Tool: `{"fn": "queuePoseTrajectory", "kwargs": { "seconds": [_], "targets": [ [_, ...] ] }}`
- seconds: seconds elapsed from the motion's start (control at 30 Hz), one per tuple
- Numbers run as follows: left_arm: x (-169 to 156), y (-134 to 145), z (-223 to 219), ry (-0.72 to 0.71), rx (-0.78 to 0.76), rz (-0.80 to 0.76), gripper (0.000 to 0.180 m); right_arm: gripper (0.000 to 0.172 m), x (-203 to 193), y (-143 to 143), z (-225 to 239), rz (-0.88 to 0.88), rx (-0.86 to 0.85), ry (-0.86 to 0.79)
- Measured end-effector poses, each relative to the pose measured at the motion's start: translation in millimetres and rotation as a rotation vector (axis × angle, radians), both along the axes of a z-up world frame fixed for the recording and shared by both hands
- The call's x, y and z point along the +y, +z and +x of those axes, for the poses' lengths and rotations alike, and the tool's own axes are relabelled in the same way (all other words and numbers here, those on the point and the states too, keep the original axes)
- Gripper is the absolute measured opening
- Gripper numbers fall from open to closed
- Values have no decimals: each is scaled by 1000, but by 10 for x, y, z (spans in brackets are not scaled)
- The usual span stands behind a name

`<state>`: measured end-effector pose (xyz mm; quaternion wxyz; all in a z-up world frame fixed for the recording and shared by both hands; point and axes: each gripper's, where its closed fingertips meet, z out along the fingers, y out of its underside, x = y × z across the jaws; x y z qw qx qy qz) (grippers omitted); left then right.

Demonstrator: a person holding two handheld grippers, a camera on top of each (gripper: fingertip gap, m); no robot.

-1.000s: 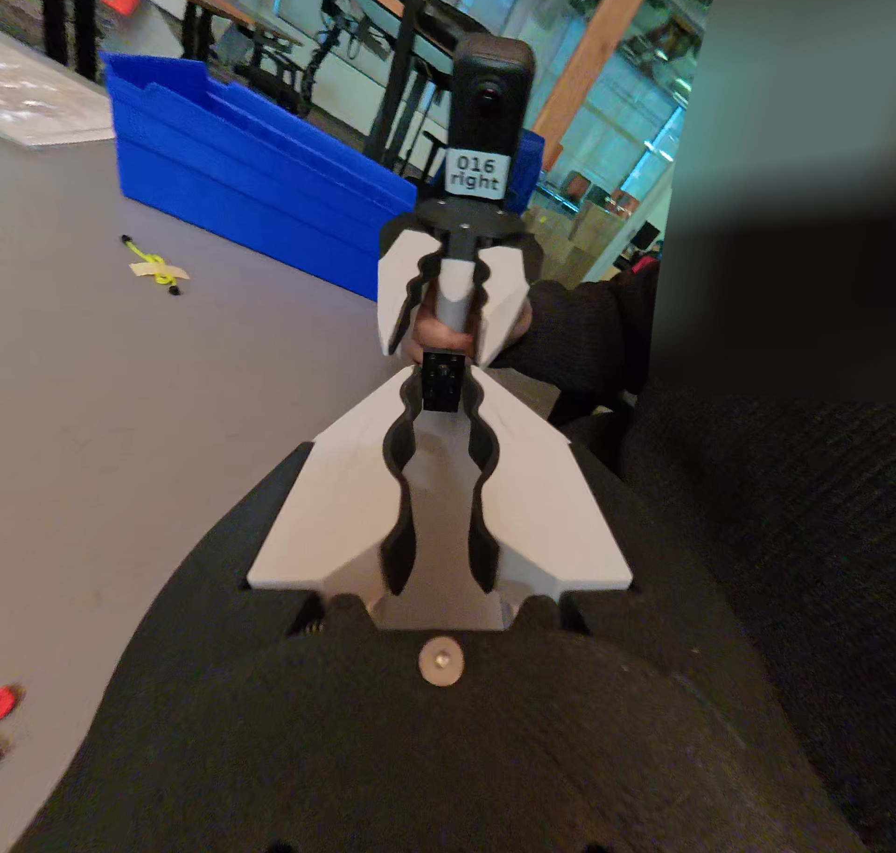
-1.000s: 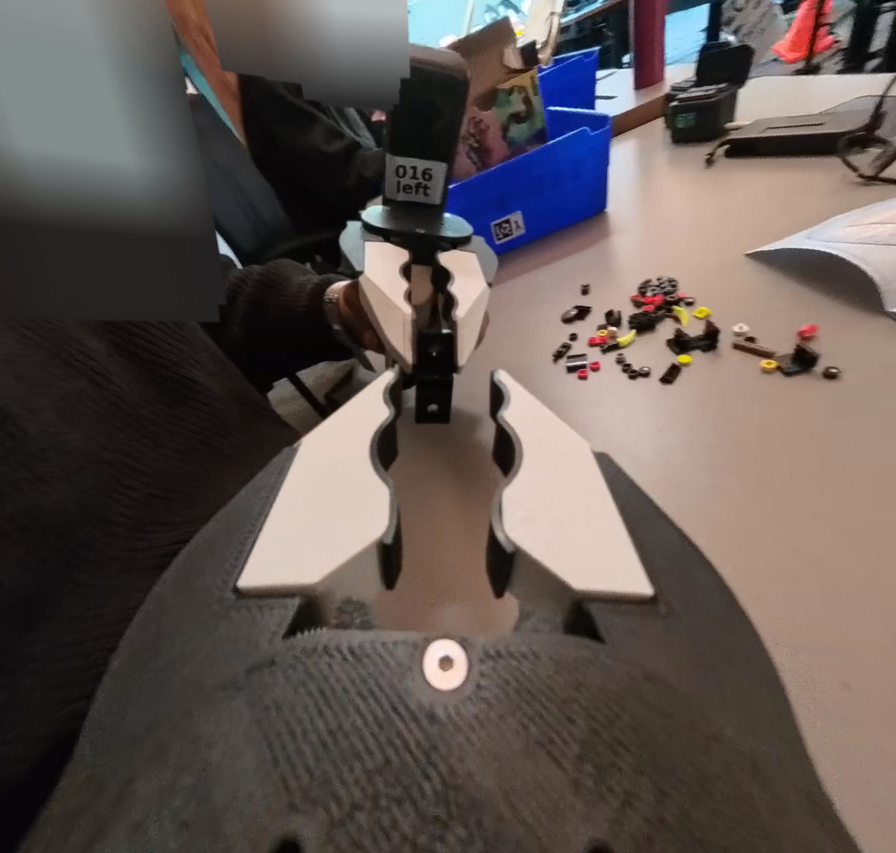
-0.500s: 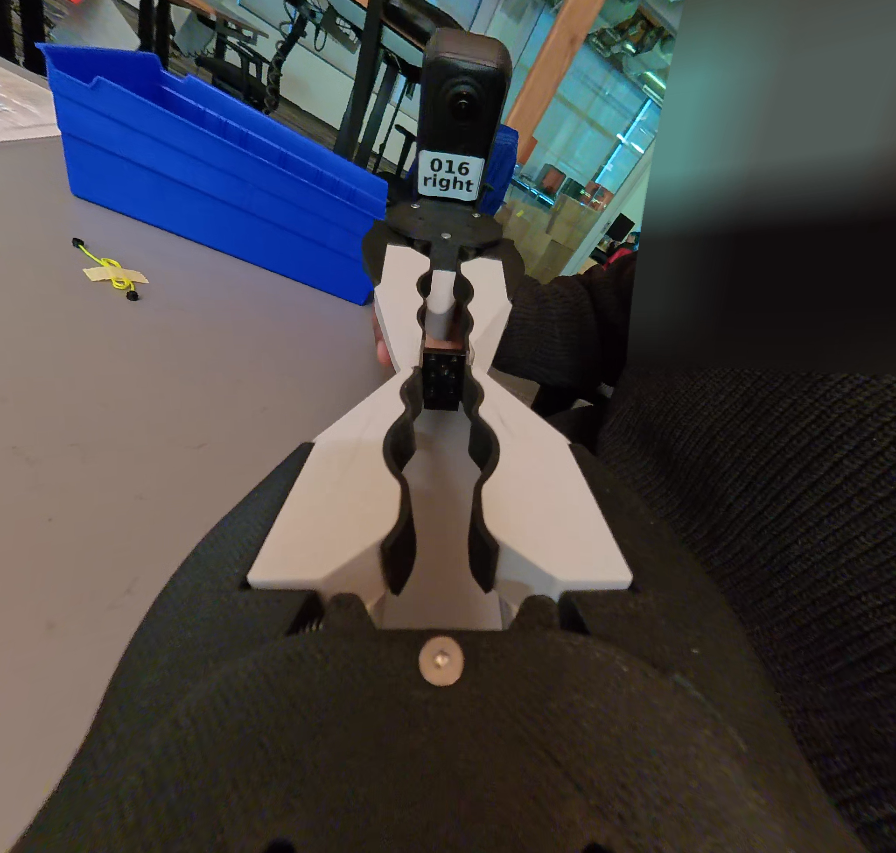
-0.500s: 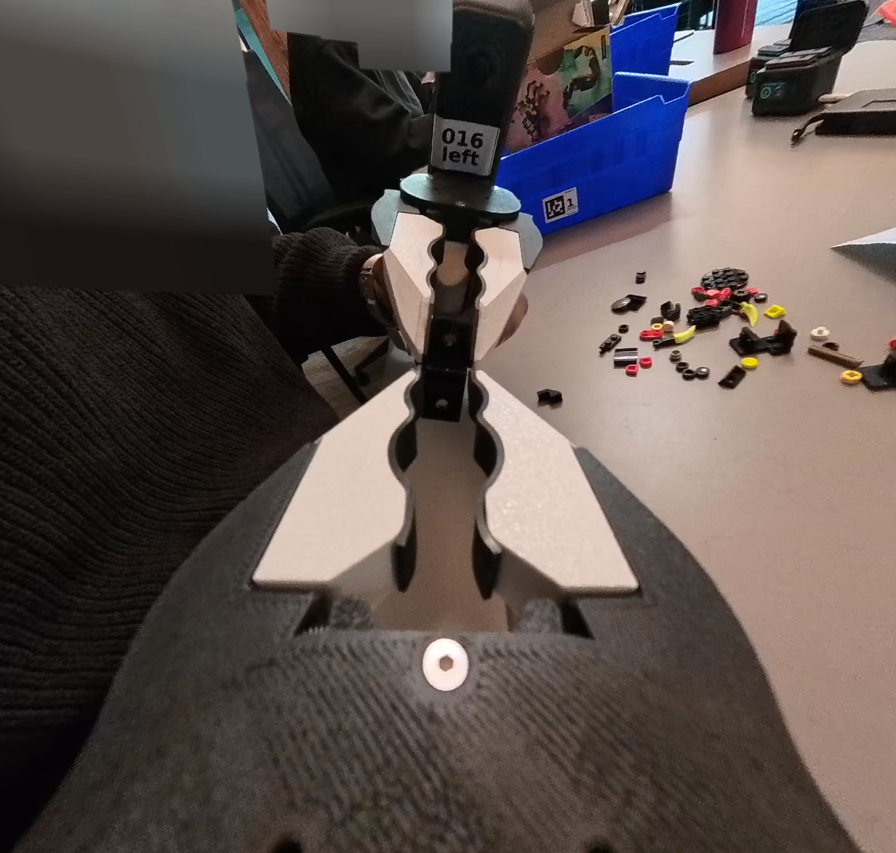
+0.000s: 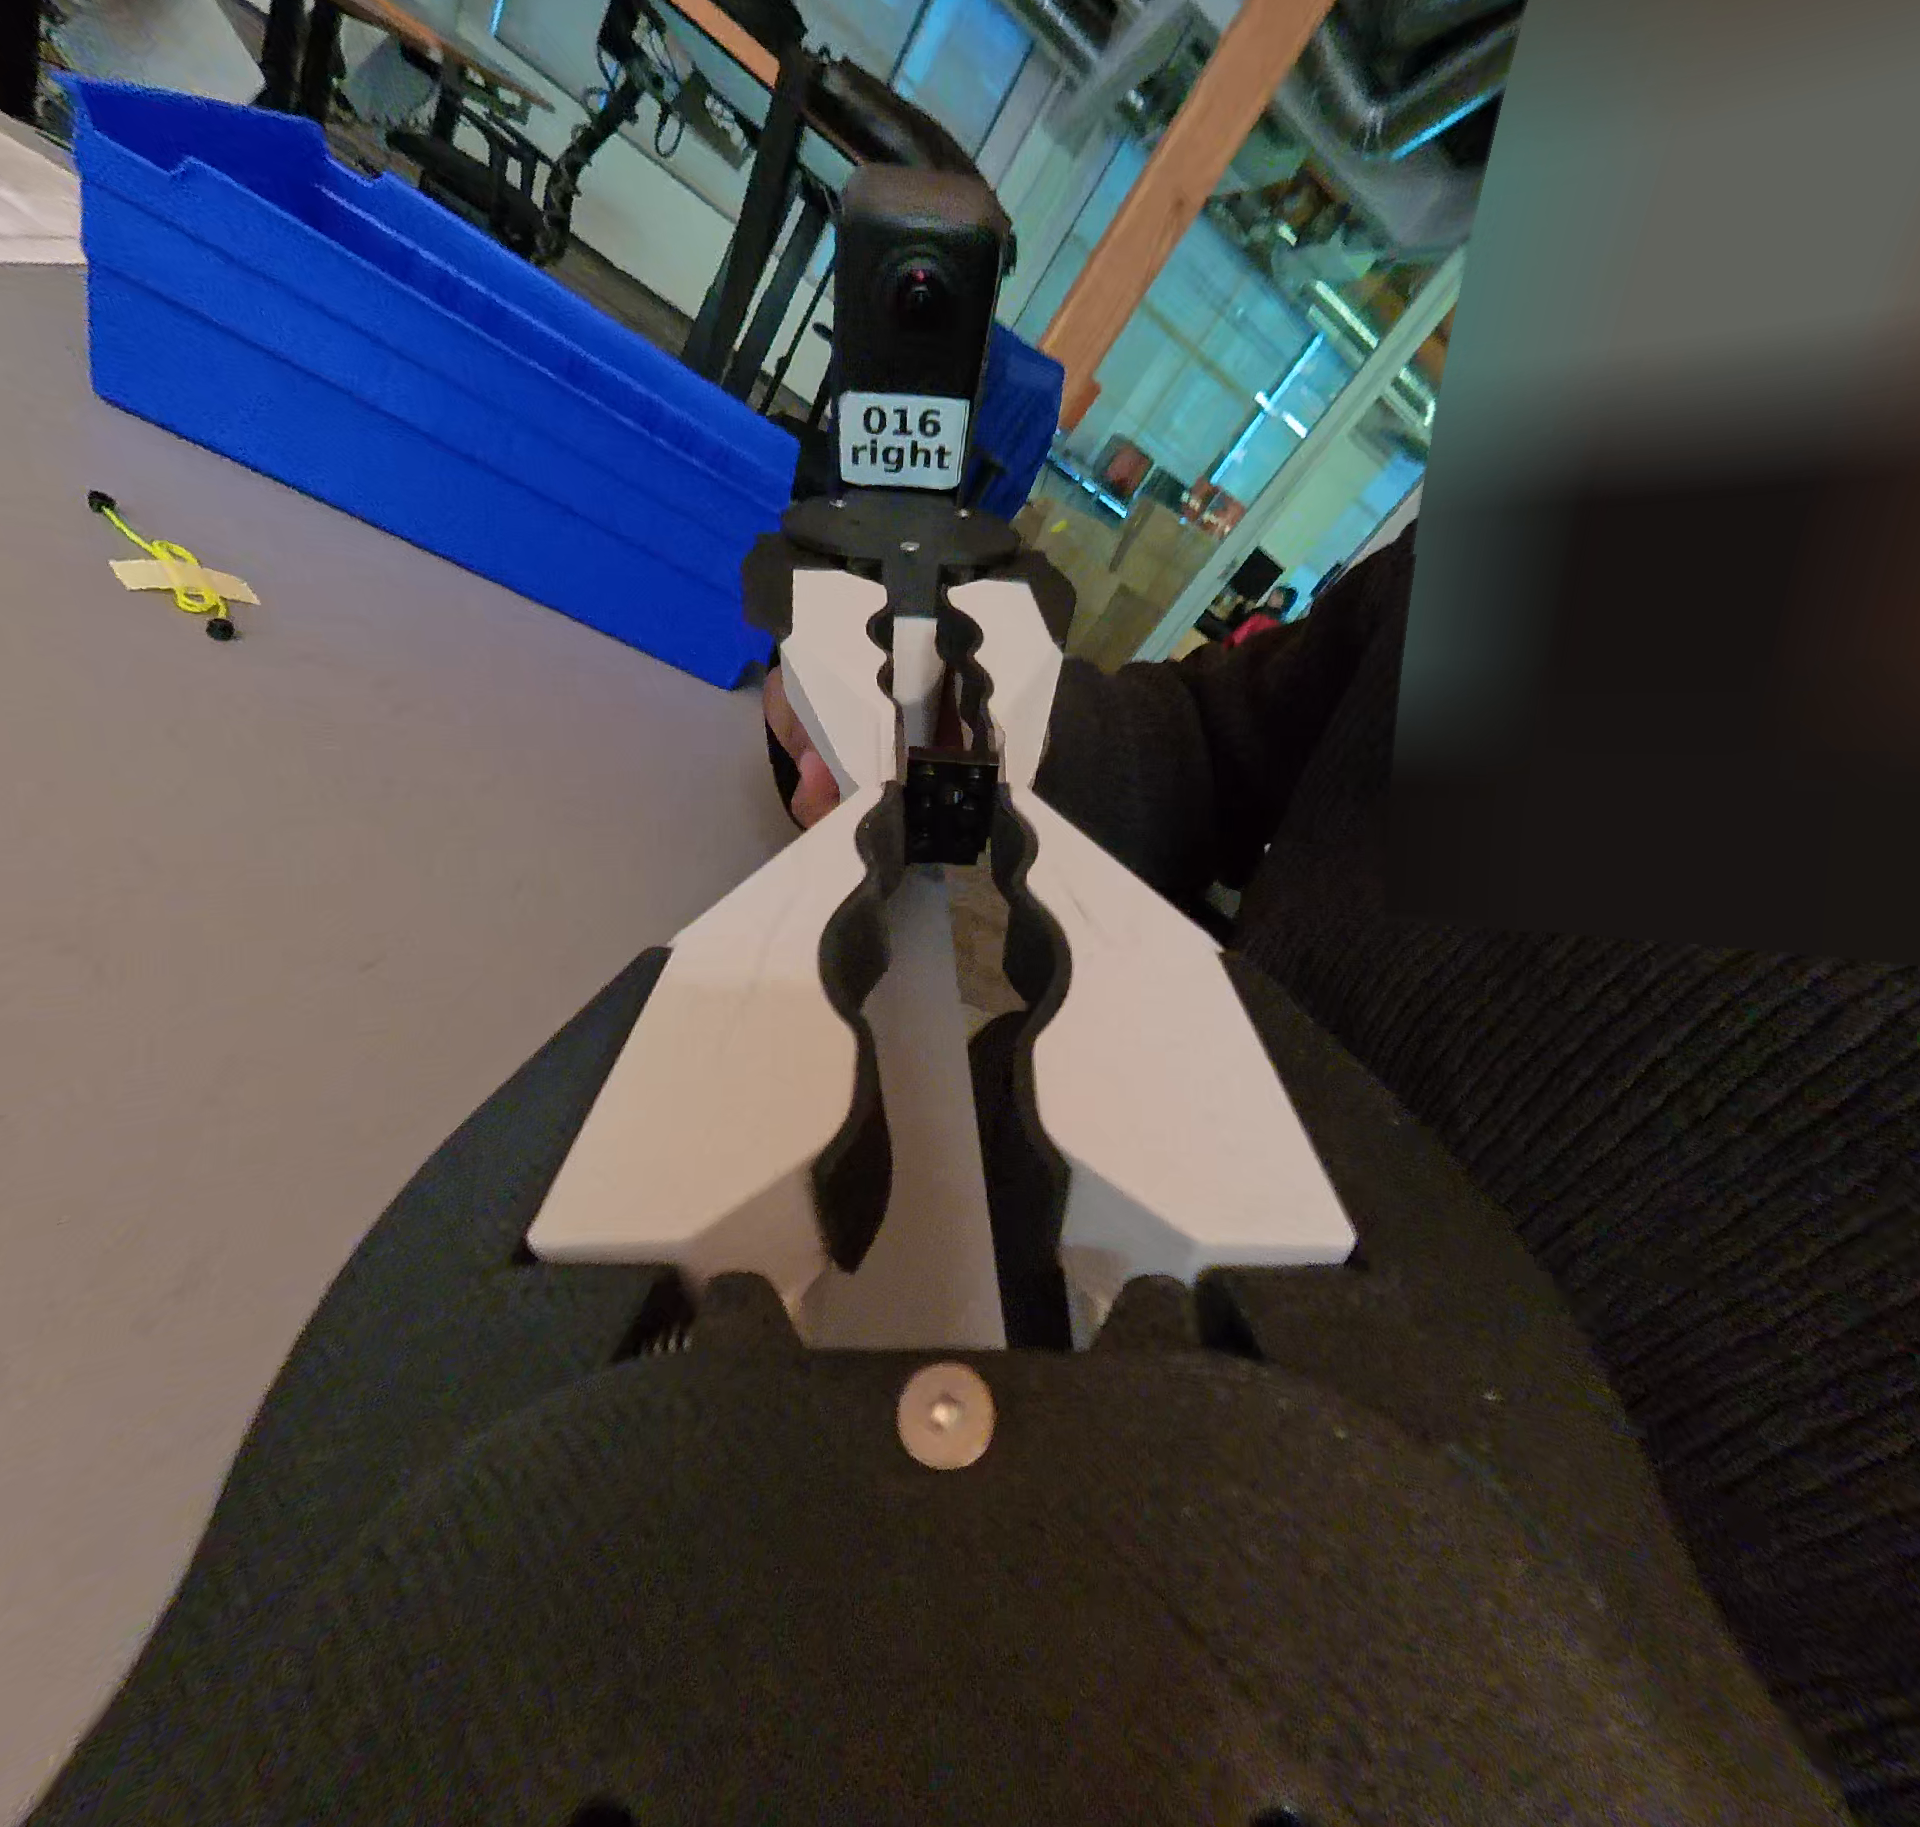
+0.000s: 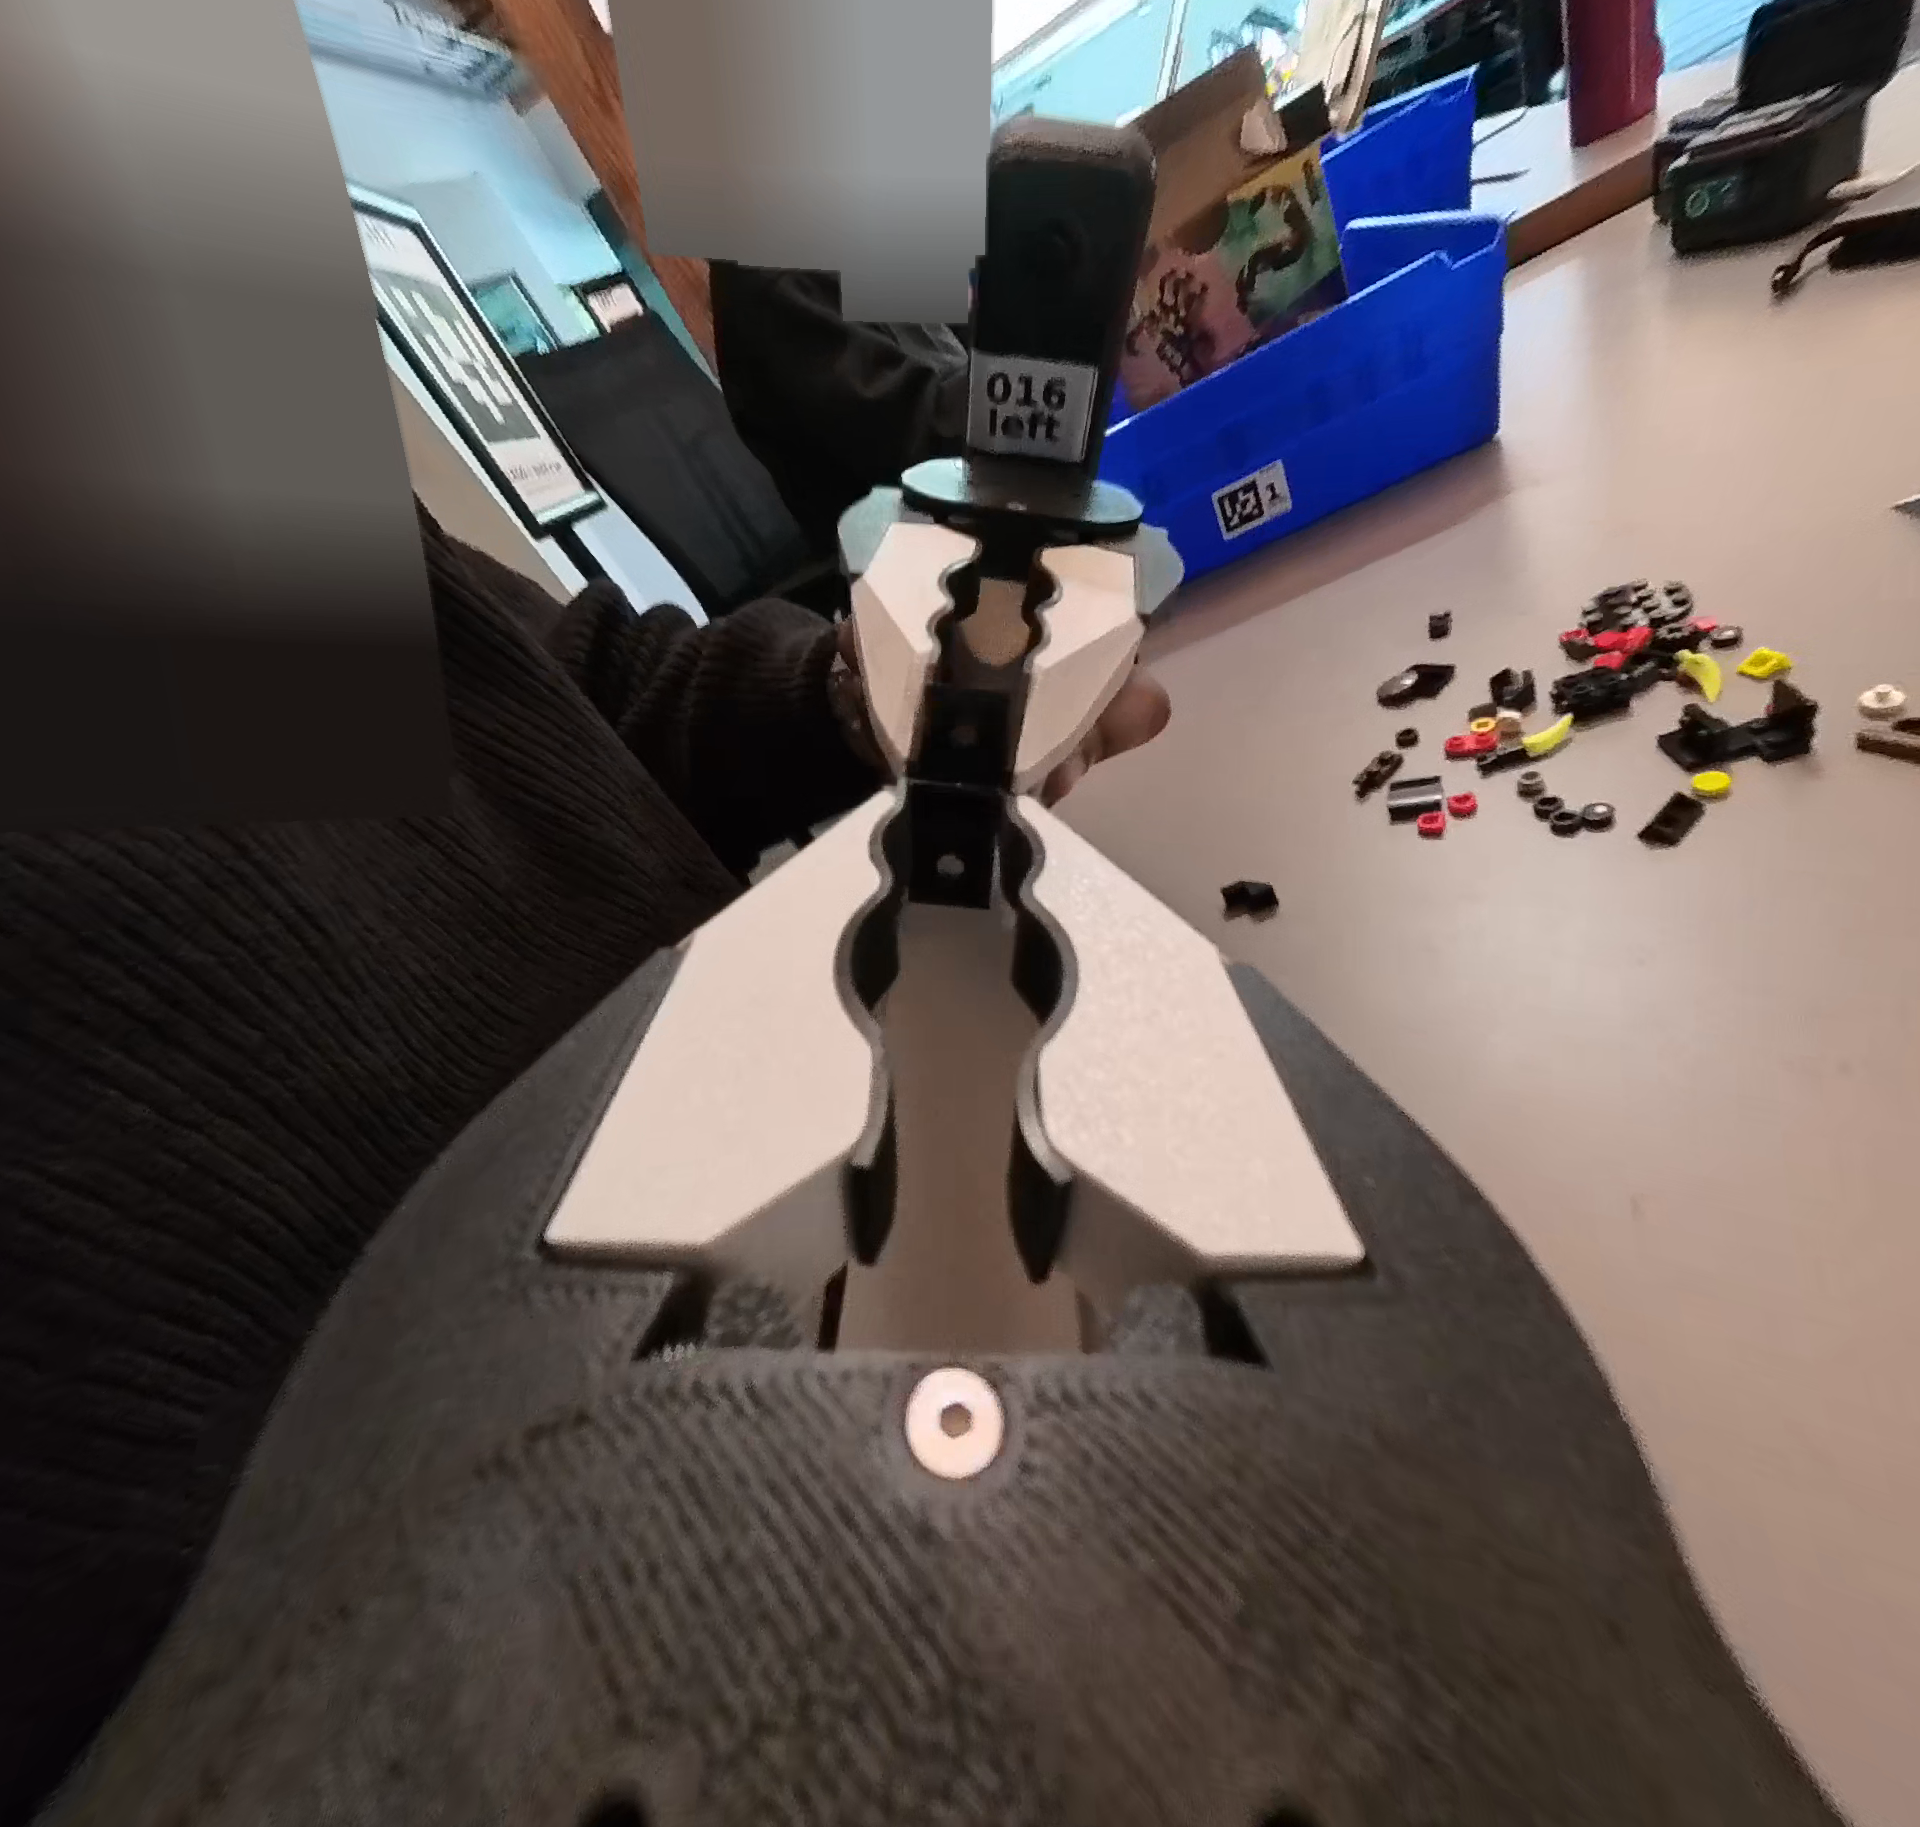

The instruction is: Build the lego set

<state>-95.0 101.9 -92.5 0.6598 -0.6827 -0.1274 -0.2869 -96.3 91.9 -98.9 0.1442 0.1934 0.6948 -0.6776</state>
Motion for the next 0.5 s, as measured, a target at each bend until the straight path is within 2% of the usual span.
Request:
{"fn": "queuePoseTrajectory", "kwargs": {
  "seconds": [0.1,0.37,0.5],
  "targets": [
    [-11,7,-9,-9,-33,6,14,13,5,30,-24,-36,-35,-18],
    [-21,15,-57,18,-42,15,14,14,31,79,-106,-183,-256,-25],
    [-7,53,-79,38,-40,37,15,14,57,128,-146,-227,-293,-63]
  ]
}}
